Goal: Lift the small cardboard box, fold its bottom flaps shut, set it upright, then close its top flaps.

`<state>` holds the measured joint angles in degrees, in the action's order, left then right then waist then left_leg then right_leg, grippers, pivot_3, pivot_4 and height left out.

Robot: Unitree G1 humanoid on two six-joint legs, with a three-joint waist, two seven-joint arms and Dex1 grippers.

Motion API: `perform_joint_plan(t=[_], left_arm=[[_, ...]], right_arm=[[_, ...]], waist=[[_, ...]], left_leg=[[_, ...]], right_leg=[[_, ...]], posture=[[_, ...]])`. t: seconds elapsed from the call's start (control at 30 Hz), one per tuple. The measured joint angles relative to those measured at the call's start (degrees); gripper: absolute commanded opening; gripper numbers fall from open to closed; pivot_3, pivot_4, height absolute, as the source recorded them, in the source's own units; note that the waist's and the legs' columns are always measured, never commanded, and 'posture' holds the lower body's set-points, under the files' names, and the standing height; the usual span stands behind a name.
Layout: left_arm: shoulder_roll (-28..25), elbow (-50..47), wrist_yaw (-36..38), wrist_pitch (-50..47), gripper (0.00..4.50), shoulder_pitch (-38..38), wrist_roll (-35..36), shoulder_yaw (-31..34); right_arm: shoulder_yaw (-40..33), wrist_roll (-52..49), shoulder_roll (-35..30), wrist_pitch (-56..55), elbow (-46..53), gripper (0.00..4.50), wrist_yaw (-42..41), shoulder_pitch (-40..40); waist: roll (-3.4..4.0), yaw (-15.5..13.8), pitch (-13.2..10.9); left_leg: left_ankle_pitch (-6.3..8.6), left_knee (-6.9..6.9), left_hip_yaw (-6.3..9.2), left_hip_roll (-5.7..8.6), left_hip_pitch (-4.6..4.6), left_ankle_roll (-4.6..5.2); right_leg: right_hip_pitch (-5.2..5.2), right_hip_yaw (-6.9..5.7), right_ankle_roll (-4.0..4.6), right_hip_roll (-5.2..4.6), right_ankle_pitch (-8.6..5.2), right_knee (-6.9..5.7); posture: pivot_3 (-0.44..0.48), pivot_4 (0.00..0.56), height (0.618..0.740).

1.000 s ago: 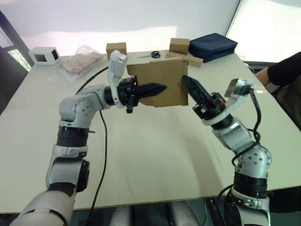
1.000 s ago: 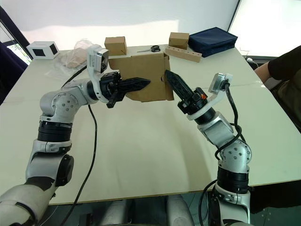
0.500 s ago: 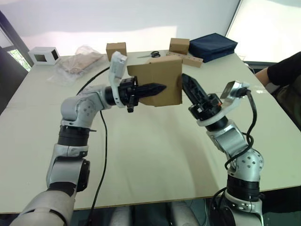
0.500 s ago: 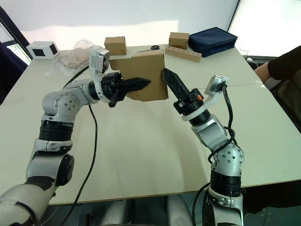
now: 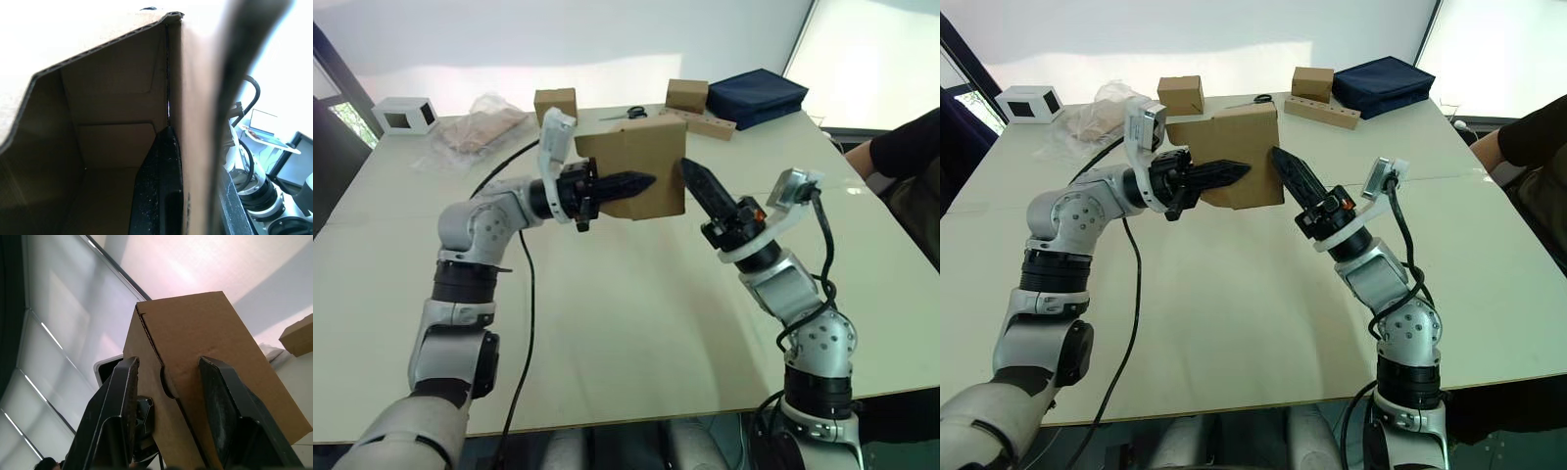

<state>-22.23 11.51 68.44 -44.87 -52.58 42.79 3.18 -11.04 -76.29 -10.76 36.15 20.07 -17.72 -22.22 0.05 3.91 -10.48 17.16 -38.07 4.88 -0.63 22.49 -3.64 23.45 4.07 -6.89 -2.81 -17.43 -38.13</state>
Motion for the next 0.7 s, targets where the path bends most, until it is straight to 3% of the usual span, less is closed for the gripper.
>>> perform_joint_plan(t=[0.4,0.5,0.6,0.7], left_arm=[[-2.08,-2.58,1.11,-2.59,0.00,-0.80,4.05,0.53],[-2.54,-2.58,1.14,-3.32,0.00,-0.81,4.22,0.58],[-3.12,-2.58,1.45,-4.02,0.00,-0.83,4.89,0.61],[-3.60,-2.63,2.10,-4.95,0.00,-1.13,5.39,0.57]], right_arm=[[-5.91,-7.63,-7.58,3.19,-2.53,1.95,-1.90,1.62],[-7.19,-8.16,-9.49,3.37,-3.03,1.22,-2.28,1.61],[-7.74,-6.37,-13.72,3.53,-3.45,0.02,-3.80,1.30],[-7.42,-2.88,-16.61,3.51,-3.46,0.02,-5.66,0.34]], waist=[[0.00,0.01,0.00],[0.00,-0.06,0.00],[0.00,-0.06,0.00],[0.00,-0.01,0.00]], left_leg=[[0.03,0.00,0.00,0.00,0.00,0.06],[0.04,0.00,-0.01,0.00,0.00,0.08],[0.05,0.00,-0.01,0.00,0.00,0.09],[0.05,0.00,-0.02,0.00,-0.01,0.09]], right_leg=[[0.00,0.00,0.00,0.01,0.00,0.00],[-0.01,0.00,0.00,0.00,0.00,0.01],[-0.02,0.00,0.00,0.01,0.00,0.02],[-0.01,0.01,0.00,0.02,0.00,0.02]], posture=[[0.000,0.150,0.740],[0.000,0.150,0.740],[0.000,0.150,0.740],[0.000,0.150,0.740]])
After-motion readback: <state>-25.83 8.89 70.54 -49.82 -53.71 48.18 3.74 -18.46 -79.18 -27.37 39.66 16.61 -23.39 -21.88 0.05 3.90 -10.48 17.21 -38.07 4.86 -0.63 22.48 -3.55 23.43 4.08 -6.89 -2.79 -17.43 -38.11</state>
